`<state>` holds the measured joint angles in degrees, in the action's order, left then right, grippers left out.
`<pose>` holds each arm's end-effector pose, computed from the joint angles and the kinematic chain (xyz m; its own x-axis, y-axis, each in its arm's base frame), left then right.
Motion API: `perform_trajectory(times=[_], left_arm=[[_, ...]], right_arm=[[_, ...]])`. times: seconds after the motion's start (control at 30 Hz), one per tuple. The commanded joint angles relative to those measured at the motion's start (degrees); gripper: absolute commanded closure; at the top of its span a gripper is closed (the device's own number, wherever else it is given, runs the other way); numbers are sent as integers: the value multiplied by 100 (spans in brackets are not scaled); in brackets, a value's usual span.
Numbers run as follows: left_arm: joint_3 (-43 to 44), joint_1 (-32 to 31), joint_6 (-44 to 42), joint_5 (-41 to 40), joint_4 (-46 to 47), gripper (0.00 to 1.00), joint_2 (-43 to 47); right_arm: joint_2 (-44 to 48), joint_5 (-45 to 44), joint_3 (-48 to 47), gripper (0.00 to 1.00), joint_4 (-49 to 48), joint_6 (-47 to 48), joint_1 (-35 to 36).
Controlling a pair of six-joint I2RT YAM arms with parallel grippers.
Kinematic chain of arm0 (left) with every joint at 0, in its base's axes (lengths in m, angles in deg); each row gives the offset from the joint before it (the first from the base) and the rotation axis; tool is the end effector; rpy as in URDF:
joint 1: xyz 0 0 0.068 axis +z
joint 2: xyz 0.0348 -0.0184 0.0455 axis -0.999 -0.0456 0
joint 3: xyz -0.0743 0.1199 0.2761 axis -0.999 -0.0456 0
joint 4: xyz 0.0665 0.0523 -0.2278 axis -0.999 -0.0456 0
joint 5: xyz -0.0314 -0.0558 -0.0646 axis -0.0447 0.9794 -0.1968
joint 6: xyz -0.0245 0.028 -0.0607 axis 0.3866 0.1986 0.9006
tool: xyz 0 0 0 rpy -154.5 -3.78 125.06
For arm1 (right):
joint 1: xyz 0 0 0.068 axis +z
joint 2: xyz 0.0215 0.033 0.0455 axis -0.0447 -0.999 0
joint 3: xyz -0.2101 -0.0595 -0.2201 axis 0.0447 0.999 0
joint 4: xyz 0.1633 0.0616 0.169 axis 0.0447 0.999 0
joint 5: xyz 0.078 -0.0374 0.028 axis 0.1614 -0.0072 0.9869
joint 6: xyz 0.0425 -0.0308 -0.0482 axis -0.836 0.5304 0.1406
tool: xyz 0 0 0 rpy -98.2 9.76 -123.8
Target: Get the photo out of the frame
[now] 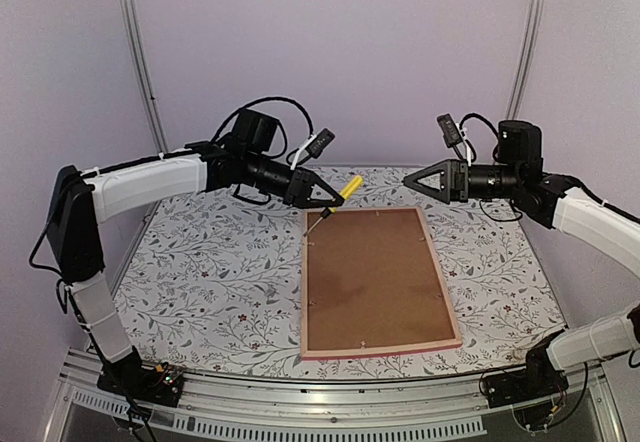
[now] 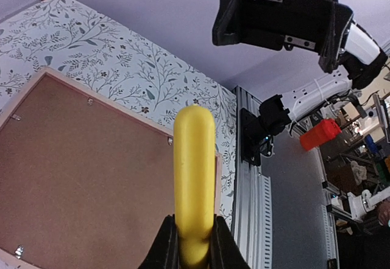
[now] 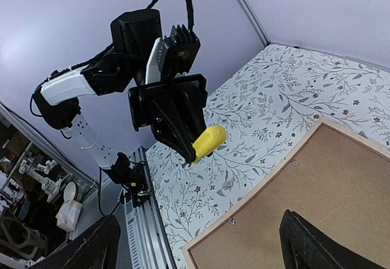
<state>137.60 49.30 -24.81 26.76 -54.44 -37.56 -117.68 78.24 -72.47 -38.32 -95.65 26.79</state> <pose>0.3006 -0.2926 0.3379 -0.5912 0.3099 -0.7446 0.8051 0.1705 -0.5682 0.2213 0.1480 0.3731 -0.5583 -0.0026 -0.8296 -0.7848 0.3260 0.5271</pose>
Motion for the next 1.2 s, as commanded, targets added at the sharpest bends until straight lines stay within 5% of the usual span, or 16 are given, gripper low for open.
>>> perform_trajectory(times=[0.0,0.47,1.17], left_arm=[[244,-359,-340,507,-340,100,0],[839,-1198,-1071,924,-1356,100,-475],[1137,-1464,-1767,899,-2330,100,-694]], right_arm=[[-141,860,-253,7,247,175,162],[-417,681,-592,18,1495,1001,1061],[-446,309,-690,53,2602,1447,1658]])
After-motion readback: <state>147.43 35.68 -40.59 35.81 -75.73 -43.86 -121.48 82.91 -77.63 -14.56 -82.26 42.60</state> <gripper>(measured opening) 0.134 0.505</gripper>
